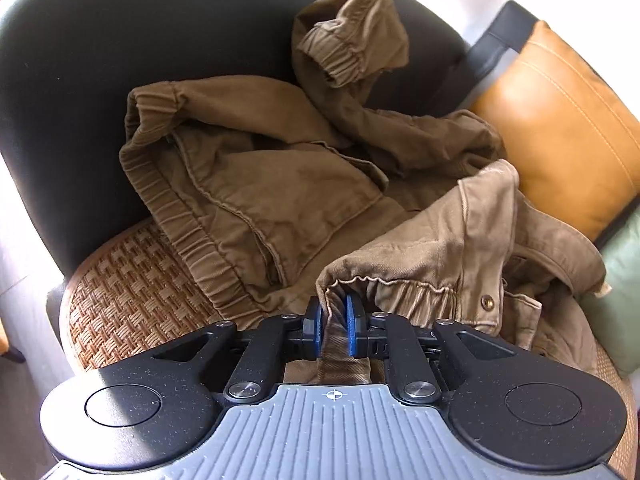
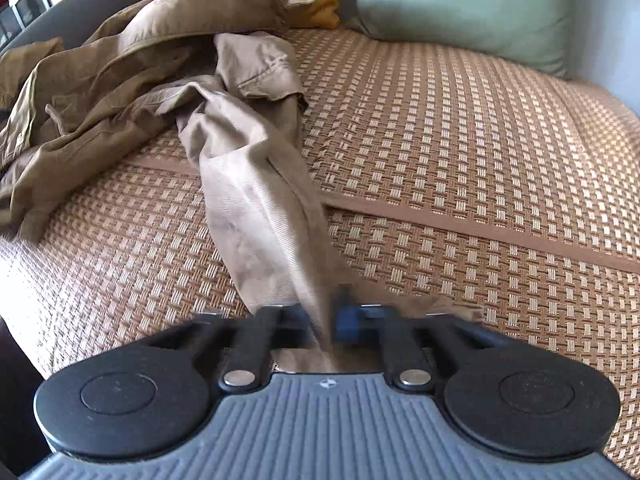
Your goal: Fold clothes
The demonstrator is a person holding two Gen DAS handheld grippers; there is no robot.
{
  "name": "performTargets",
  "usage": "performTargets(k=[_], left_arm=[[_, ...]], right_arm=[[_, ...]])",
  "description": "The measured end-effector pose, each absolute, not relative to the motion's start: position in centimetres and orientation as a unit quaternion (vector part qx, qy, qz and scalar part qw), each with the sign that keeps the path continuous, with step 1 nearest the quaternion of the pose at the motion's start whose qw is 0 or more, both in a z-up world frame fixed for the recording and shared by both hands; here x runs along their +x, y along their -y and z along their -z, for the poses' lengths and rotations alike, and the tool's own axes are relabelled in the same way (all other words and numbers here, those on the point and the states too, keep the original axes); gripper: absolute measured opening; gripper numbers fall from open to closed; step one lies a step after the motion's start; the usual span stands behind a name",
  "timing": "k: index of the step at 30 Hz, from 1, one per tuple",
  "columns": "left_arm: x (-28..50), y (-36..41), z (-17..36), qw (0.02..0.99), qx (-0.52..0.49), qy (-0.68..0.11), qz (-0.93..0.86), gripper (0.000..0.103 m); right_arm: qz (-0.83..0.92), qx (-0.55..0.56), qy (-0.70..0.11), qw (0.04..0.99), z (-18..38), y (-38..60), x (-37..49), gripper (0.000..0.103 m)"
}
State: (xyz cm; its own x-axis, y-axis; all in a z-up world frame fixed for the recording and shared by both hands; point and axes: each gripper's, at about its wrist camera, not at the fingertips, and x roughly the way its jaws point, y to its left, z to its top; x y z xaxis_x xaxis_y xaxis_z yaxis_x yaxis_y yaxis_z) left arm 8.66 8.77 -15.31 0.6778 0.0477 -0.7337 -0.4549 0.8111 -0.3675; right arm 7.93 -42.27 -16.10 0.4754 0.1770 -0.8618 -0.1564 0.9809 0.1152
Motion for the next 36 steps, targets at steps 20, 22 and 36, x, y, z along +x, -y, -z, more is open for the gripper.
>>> performTargets(k=[20,22,36], left_arm=[[4.4,18.9,14.9,0.846,-0.100,-0.471,0.228,0.008],[4.2,20.9,15.6,0.838,-0.085,-0.479,0.249,0.009],[1.3,16.0,12.6,0.871,-0.061,-0.417,0.252,0.051]], right_arm=[[0.201,-0.078,-0.344,0.914,1.2,61.0,16.1,0.003],[0.235,-0.082,-0.345,0.905,2.1,62.9,16.9,0.003],[0.206,0.033,-0.374,0.904,9.4,63.3,10.5,0.058]])
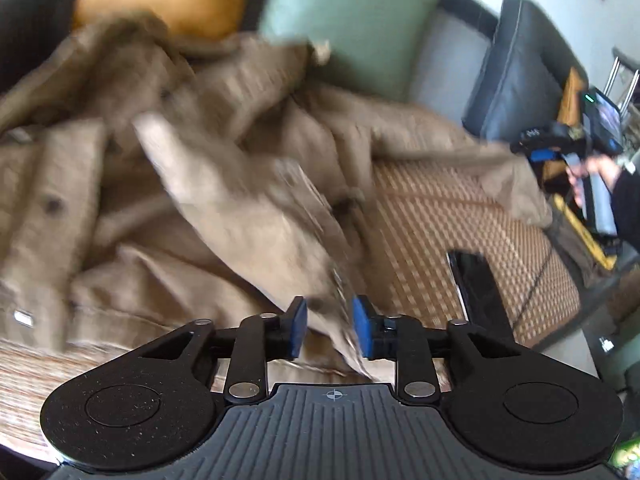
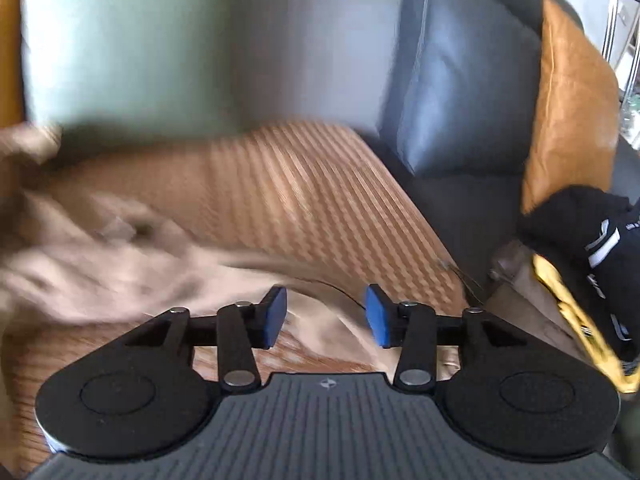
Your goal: Fold clothes
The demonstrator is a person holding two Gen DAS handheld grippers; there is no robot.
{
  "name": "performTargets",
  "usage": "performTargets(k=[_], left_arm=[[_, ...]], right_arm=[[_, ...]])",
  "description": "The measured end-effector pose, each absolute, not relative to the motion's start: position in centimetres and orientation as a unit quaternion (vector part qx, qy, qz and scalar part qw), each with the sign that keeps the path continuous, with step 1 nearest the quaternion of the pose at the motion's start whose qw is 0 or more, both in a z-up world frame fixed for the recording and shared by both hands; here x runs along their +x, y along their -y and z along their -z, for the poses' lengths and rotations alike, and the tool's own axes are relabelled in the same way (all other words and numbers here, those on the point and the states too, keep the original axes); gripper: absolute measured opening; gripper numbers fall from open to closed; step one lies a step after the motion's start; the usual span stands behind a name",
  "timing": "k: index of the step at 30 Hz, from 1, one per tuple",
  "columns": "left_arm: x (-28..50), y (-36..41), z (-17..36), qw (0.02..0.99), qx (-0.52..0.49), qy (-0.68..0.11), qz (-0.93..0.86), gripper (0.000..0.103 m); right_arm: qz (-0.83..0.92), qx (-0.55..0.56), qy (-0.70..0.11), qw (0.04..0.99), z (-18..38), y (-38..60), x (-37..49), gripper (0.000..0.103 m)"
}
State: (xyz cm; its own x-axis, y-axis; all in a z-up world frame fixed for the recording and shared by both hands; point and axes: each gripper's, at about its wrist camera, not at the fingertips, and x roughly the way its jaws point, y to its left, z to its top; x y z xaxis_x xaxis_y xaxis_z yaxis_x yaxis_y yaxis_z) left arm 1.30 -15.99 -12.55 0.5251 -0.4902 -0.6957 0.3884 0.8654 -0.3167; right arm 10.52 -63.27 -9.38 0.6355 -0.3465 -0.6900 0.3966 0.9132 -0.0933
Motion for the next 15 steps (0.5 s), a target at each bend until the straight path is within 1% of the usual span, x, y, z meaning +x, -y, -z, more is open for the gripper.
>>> performTargets(k=[1,2,6,10,13,15], left_arm=[[0.8,14.8,11.9,0.881,-0.062,-0.403,0.239,0.054],[0.3,13.6,11.3,0.891,-0.063,-0.389,0.224,0.054],[-0.7,7.8,10.3,0.918,-0.085,-0.360,0.144,0.056],[-2.0,0.1,10.3,0.930,-0.108,-0.350,0.037,0.058],[-2.6,-5.4,10.5,0.929,-0.129,-0.346,-0.036,0.061],[-2.5,-8.3,11.0,0.925,-0.134,-0.347,-0.076,0.061]], right_arm=[[0.182,0.053,-0.352,0.917,8.3,62.1,9.4,0.061],[0.155,0.071,-0.335,0.927,7.6,60.7,8.2,0.065],[0.026,0.132,-0.306,0.942,7.0,54.3,3.1,0.065],[-0.063,0.147,-0.342,0.926,10.5,47.5,-0.8,0.066],[-0.091,0.159,-0.387,0.904,13.6,44.1,-3.0,0.066],[-0.096,0.171,-0.407,0.892,14.9,42.8,-4.2,0.066]])
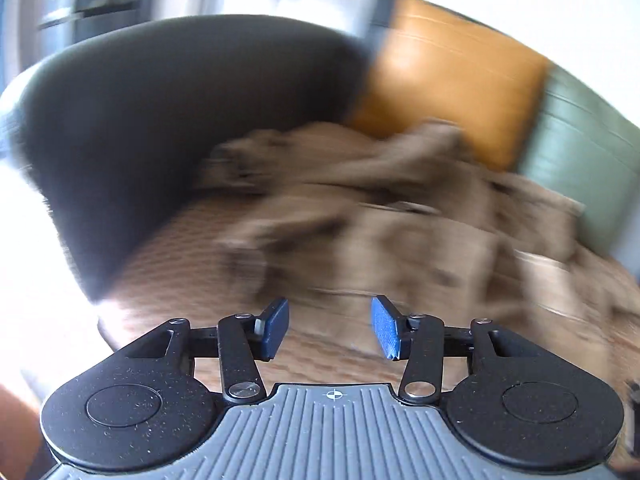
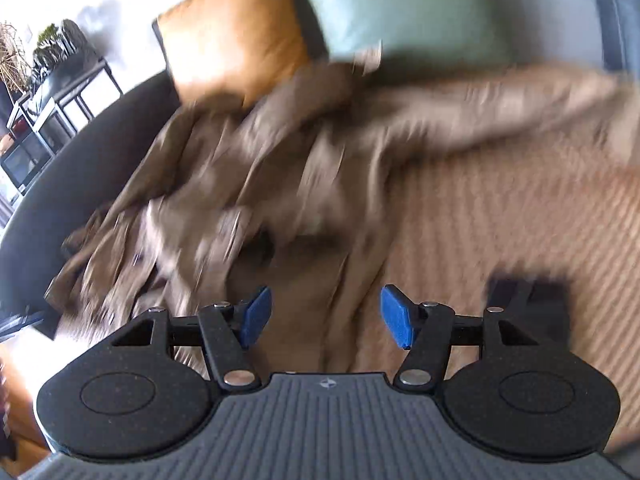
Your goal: Fold clothes
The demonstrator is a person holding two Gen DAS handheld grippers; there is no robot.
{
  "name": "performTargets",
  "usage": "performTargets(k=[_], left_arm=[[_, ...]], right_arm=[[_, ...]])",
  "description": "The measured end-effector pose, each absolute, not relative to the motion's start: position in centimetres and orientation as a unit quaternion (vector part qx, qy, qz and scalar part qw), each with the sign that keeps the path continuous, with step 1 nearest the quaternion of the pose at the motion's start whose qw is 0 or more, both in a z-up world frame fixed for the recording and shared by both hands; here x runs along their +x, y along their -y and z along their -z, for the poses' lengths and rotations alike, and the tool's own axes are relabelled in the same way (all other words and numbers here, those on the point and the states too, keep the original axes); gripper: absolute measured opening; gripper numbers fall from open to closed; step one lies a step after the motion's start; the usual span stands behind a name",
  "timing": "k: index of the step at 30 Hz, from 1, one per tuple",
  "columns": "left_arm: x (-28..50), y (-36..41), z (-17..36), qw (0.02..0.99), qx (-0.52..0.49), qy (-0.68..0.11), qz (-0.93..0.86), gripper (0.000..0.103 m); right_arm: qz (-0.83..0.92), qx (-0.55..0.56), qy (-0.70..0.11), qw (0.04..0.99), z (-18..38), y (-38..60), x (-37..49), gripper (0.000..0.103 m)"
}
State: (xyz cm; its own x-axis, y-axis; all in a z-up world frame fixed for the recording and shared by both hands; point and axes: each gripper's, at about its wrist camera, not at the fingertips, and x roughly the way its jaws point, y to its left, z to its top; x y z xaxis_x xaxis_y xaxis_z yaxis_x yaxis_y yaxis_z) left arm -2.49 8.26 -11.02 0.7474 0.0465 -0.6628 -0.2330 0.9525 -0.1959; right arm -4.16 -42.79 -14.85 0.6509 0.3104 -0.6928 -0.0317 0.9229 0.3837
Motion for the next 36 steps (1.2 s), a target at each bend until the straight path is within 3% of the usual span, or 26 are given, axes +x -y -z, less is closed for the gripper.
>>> performTargets(k=[5,12,22,24,25,26,27,29,36], left_arm=[[-1.2,-11.2,13.1,0.916,-0.099,-0.376,-0.096,0.061],[0.8,-12.0,13.6,0.924,-0.107,-0.358,-0.085,0.064],[5.6,-13.0,14.3,0.922,-0.140,-0.354,-0.075,0.067],[6.5,-12.6,14.6,0.919,-0.136,-0.363,-0.074,0.066],[6.9,-12.4,14.6,0.917,-0.133,-0.368,-0.073,0.055],[7.2,-12.2,14.7,0.915,-0.130,-0.374,-0.072,0.024],[7.4,-12.1,14.6,0.913,-0.133,-0.379,-0.072,0.016],[6.9,-12.2,13.7,0.913,-0.144,-0.374,-0.076,0.010],[1.5,-12.0,9.9,0.919,-0.178,-0.348,-0.050,0.008]], right_arm=[[-0.085,0.146,-0.422,0.891,15.8,40.4,-7.1,0.066],[-0.074,0.138,-0.456,0.876,16.7,38.5,-10.0,0.067],[-0.050,0.084,-0.456,0.885,19.4,35.2,-8.9,0.067],[-0.037,0.096,-0.451,0.886,19.7,35.4,-8.4,0.067],[-0.032,0.101,-0.451,0.886,19.9,35.5,-8.1,0.066],[-0.029,0.104,-0.451,0.886,20.0,35.6,-7.9,0.053],[-0.027,0.101,-0.453,0.885,19.9,35.7,-7.7,0.032],[-0.023,0.083,-0.457,0.885,19.2,36.0,-7.5,0.013],[-0.015,0.009,-0.408,0.913,12.2,39.9,-8.4,0.009]])
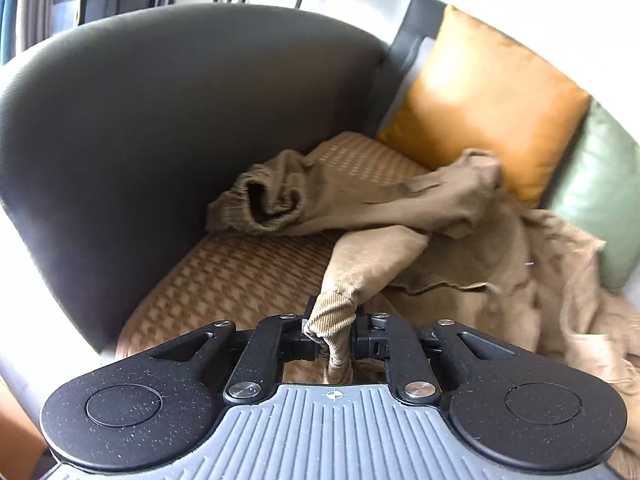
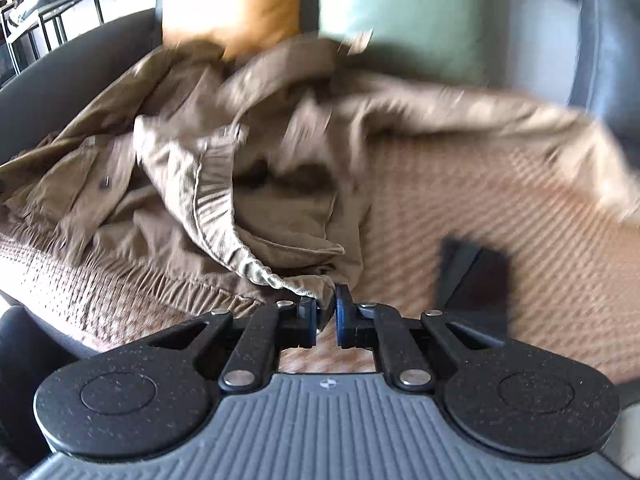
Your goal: Fold clothes
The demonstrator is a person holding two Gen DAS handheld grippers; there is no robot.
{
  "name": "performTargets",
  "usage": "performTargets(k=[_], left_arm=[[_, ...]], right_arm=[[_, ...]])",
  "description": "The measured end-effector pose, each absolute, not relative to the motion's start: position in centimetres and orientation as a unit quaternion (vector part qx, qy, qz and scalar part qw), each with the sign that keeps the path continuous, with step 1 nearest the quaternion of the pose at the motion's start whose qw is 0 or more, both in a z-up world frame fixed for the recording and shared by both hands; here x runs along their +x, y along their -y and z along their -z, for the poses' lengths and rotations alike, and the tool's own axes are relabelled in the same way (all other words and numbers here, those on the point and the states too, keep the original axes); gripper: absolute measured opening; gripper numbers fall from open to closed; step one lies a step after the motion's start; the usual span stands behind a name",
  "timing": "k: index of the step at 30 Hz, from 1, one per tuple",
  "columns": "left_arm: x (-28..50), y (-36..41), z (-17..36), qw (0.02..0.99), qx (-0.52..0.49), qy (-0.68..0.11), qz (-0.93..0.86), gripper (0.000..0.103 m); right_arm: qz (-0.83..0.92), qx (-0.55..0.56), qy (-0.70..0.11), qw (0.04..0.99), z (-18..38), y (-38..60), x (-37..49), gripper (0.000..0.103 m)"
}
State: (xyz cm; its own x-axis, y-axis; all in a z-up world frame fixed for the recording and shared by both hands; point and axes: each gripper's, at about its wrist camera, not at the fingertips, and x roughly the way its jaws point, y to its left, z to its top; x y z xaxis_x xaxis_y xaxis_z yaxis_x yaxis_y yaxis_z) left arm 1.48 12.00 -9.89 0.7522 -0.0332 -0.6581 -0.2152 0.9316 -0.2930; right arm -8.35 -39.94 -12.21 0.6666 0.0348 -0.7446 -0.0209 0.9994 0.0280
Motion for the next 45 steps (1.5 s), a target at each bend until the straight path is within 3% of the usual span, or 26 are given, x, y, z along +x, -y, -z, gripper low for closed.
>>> performTargets(k=[4,9,10,11,13,15,17,20,25,38,39,40,41,43,45], left_arm=[[-2.6,-10.3,10.4,0.916,-0.150,-0.369,-0.039,0.008],[-4.7,-9.1,15.0,0.890,-0.120,-0.437,-0.048,0.010],[-4.9,-9.0,15.3,0.888,-0.120,-0.441,-0.048,0.015],[-4.9,-9.2,14.8,0.891,-0.127,-0.434,-0.047,0.034],[-5.1,-9.8,13.3,0.898,-0.143,-0.413,-0.043,0.038],[-5.2,-10.5,11.0,0.910,-0.153,-0.383,-0.029,0.048],[-5.4,-10.9,8.6,0.926,-0.155,-0.344,-0.022,0.060],[-4.0,-10.5,5.7,0.942,-0.145,-0.303,-0.006,0.065],[2.1,-6.9,4.1,0.957,-0.087,-0.275,0.018,0.075],[18.7,1.6,10.4,0.934,0.019,-0.355,0.043,0.077],[19.4,1.2,10.6,0.932,0.015,-0.361,0.042,0.076],[20.1,0.8,10.8,0.929,0.011,-0.367,0.041,0.057],[20.8,0.4,11.0,0.927,0.007,-0.373,0.039,0.024],[22.2,-0.4,11.4,0.922,-0.002,-0.386,0.037,0.008],[22.4,-2.3,10.2,0.930,-0.028,-0.366,0.017,0.005]], right_arm=[[-0.010,-0.041,-0.418,0.908,10.9,41.3,-9.3,0.009],[-0.025,-0.053,-0.486,0.872,14.6,41.4,-9.6,0.010],[-0.025,-0.050,-0.493,0.868,15.2,41.4,-9.5,0.011],[-0.025,-0.046,-0.500,0.865,15.7,41.4,-9.4,0.016],[-0.027,-0.027,-0.500,0.865,15.3,41.7,-9.3,0.026],[-0.033,-0.016,-0.484,0.874,13.5,42.1,-9.7,0.052],[-0.043,-0.003,-0.457,0.889,11.0,42.7,-10.4,0.057],[-0.068,0.051,-0.403,0.911,6.9,43.7,-10.4,0.065],[-0.125,0.076,-0.350,0.925,3.8,41.8,-6.1,0.065],[-0.205,0.049,-0.385,0.898,8.1,32.2,7.1,0.065],[-0.207,0.052,-0.388,0.896,8.6,32.0,7.7,0.065],[-0.208,0.055,-0.392,0.894,9.2,31.8,8.3,0.065],[-0.207,0.059,-0.397,0.892,9.7,31.6,8.9,0.065],[-0.208,0.068,-0.404,0.888,10.5,31.4,9.8,0.065],[-0.209,0.072,-0.408,0.886,11.1,31.2,10.5,0.065]])
